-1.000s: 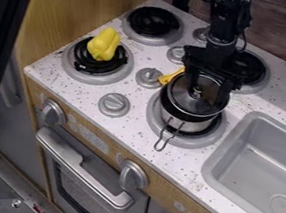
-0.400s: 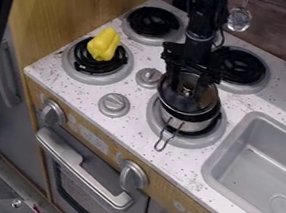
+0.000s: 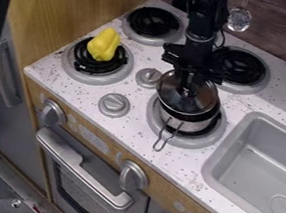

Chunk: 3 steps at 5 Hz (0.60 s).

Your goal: Removed the cover of the pot and place it on the top right burner

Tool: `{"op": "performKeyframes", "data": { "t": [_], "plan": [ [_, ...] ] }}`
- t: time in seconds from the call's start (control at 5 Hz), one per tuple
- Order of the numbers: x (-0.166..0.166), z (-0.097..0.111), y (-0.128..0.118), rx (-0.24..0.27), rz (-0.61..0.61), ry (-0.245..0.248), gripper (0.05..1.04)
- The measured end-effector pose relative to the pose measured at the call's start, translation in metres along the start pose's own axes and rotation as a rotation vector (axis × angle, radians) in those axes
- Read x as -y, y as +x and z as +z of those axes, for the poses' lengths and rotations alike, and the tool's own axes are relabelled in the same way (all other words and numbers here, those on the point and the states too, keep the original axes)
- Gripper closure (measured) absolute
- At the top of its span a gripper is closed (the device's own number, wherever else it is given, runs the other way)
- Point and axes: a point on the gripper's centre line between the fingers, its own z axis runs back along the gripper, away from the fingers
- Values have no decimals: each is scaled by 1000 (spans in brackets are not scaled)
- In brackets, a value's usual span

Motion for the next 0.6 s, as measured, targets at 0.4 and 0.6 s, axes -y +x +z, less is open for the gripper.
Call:
{"op": "performKeyframes", "data": {
  "t": [0.4, 0.6],
  "plan": [
    [23, 3, 16, 112, -150, -64, 813],
    [40, 11, 31, 195, -221, -49, 813]
  ]
}}
